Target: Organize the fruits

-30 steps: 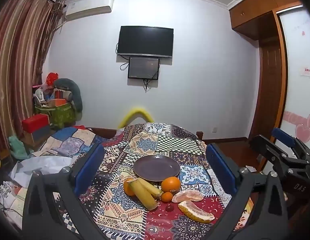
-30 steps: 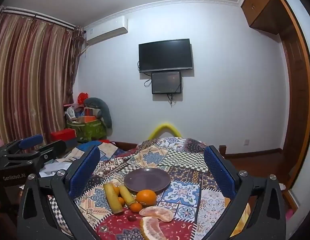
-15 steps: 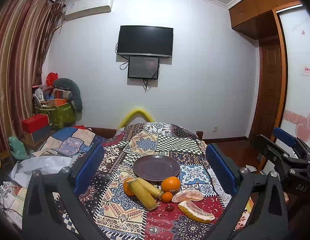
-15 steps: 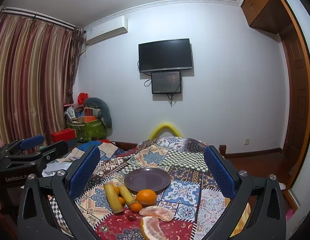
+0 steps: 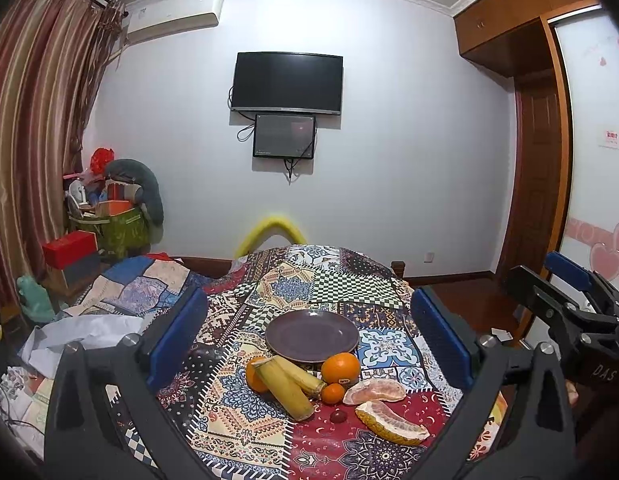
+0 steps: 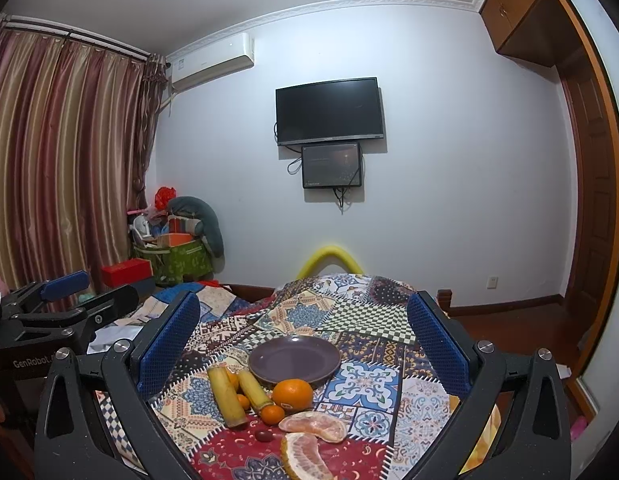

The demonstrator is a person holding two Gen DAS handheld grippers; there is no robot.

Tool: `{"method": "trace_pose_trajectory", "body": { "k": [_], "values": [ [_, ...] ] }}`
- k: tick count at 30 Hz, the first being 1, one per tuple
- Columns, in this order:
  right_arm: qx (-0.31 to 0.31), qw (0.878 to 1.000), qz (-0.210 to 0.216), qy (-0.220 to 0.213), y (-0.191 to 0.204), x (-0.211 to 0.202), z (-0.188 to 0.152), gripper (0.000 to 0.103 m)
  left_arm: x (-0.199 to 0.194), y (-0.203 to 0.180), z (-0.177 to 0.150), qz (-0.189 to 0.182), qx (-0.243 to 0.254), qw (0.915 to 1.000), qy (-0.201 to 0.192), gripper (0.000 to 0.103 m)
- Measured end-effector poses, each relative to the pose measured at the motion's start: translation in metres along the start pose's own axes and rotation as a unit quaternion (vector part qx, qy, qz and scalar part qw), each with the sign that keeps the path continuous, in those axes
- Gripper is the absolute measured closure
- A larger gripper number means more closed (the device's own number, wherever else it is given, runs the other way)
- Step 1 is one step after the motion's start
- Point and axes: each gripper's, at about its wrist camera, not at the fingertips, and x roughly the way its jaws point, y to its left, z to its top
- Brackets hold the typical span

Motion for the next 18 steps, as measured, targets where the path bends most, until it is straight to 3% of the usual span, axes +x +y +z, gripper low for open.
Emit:
{"method": "trace_pose_trajectory", "body": {
  "k": [18],
  "values": [
    [0.0, 1.0, 0.0, -0.001, -0.001, -0.0017, 0.0013, 0.0, 0.0007, -0.0013, -0.0017, -0.001, 0.0, 1.0, -0.001, 0.0]
  ]
}}
